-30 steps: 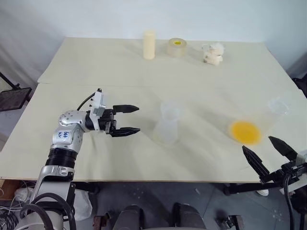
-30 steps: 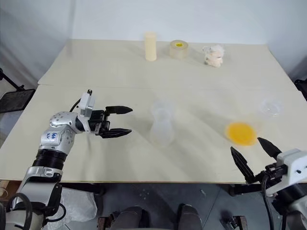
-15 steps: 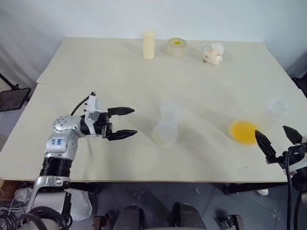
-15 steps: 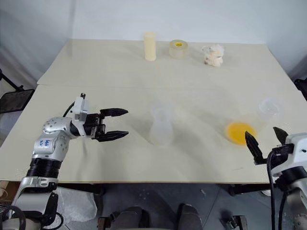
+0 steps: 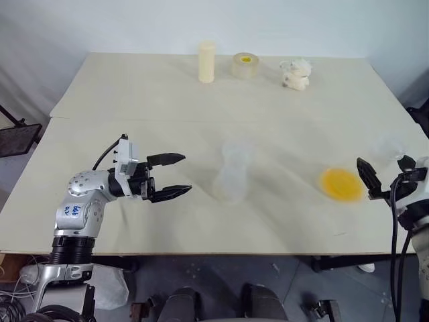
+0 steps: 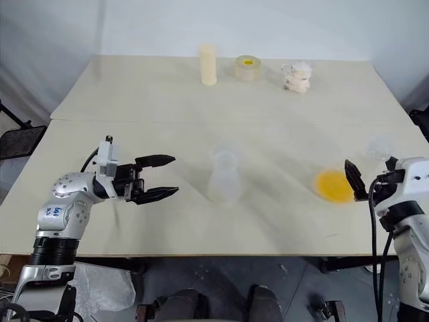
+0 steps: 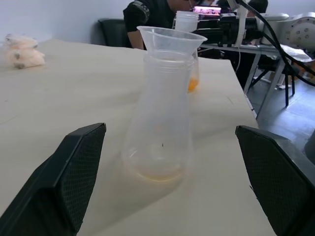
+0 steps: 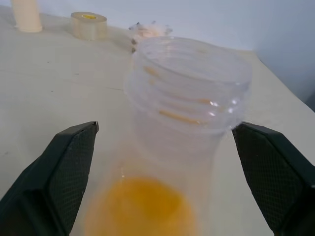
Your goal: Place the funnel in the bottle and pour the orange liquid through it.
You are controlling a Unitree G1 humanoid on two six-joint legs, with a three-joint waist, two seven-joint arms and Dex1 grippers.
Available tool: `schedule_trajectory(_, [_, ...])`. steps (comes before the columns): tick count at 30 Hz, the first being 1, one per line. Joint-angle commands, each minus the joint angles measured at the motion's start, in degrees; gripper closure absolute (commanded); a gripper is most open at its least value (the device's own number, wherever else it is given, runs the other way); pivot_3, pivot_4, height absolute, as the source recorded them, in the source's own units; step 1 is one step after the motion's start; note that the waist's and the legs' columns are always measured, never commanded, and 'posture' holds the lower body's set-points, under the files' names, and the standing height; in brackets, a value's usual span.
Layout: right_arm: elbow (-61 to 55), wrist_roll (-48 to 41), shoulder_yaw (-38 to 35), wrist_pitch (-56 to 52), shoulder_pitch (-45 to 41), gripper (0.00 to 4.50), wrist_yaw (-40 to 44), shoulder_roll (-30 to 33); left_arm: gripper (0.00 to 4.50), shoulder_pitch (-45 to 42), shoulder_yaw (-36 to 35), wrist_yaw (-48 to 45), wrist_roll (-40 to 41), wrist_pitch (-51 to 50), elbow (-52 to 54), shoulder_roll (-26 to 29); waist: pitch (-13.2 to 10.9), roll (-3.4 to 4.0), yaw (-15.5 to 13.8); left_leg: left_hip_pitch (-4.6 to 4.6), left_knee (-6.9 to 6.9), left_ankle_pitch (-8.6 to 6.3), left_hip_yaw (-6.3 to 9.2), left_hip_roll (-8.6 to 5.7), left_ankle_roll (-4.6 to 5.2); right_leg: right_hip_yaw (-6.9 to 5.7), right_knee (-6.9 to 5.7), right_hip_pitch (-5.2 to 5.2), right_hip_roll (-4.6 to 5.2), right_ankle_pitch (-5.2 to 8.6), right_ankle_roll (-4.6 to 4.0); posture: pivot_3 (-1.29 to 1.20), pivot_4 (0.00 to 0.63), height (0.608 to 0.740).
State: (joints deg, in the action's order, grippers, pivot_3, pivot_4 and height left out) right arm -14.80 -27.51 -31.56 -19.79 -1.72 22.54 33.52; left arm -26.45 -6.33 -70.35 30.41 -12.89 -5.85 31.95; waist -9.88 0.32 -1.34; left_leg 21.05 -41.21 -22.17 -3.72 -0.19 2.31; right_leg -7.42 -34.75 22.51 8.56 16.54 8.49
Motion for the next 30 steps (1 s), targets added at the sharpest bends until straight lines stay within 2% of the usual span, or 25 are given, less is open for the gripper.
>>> schedule_trajectory(1, [1.34,1.50,-0.39,2.97,-2.35,0.00,-1.66,-0.59,0.02,-0.40,-1.11,0.59,1.38,-0.35,2.28,0.49,0.00,0.00,0.00,0.00,0.00,0.00,0.00,0.00,0.00,0.00,0.01,0.00,0.00,0.00,0.00,0.00,0.150,0.740])
schedule_trajectory(6, [2.98,2.55,0.45,3.44,-5.04,0.00,-3.17,-1.92,0.02,-1.28,-0.96,0.49,1.10,-0.51,1.76,0.61,-0.01,0.01,0.05,0.00,0.01,0.00,-0.01,0.00,-0.01,0.00,0.01,0.00,0.00,0.00,0.00,0.00,0.150,0.740])
schedule_trajectory(9, [2.13,2.32,0.60,2.82,-5.53,0.63,-3.97,-2.59,0.00,-1.70,-1.06,0.41,1.15,-0.80,1.61,0.74,-0.01,0.02,0.04,0.00,0.01,0.00,0.00,0.00,0.00,0.00,0.01,0.00,0.00,0.00,0.00,0.00,0.150,0.740])
schedule_trajectory(13, [-0.13,1.16,0.84,2.54,-4.85,1.94,-3.97,-3.34,0.00,-1.81,-1.09,0.02,1.07,-0.75,1.18,0.94,-0.01,0.02,-0.01,0.00,0.01,0.00,0.00,0.01,-0.01,0.00,0.01,0.00,0.00,0.00,0.00,0.00,0.150,0.740])
schedule_trajectory(14, [-0.48,1.03,0.88,2.58,-4.83,2.04,-4.05,-3.46,0.00,-1.90,-1.07,-0.02,1.03,-0.72,1.03,0.93,-0.01,0.02,-0.02,0.02,0.01,0.00,0.02,0.01,-0.01,-0.02,0.01,0.00,0.00,0.00,0.00,0.00,0.150,0.740])
schedule_trajectory(20, [-8.19,0.43,2.96,0.17,-6.89,2.04,-7.03,-4.31,0.00,-2.61,-1.30,-0.75,1.09,0.02,-0.88,0.73,-0.05,0.12,0.15,0.02,0.03,0.00,-0.01,0.01,-0.01,0.00,0.01,0.05,0.00,0.00,0.00,0.00,0.150,0.740])
schedule_trajectory(25, [-15.60,7.93,10.95,-5.04,-14.18,2.04,-12.56,-1.94,0.00,-4.20,-2.46,-2.34,1.61,2.60,-4.77,-0.05,-0.05,0.26,0.86,0.02,0.06,0.01,-0.05,0.01,-0.02,0.03,0.00,0.11,-0.01,0.00,0.00,0.00,0.150,0.740])
schedule_trajectory(30, [-20.39,17.77,22.86,-8.57,-19.05,2.04,-11.89,3.06,0.00,-4.94,-4.01,-4.91,2.65,5.39,-8.37,-0.58,-0.05,0.26,0.90,0.07,0.14,0.01,0.03,-0.02,-0.03,-0.09,0.00,0.13,0.00,0.01,-0.01,0.00,0.150,0.740])
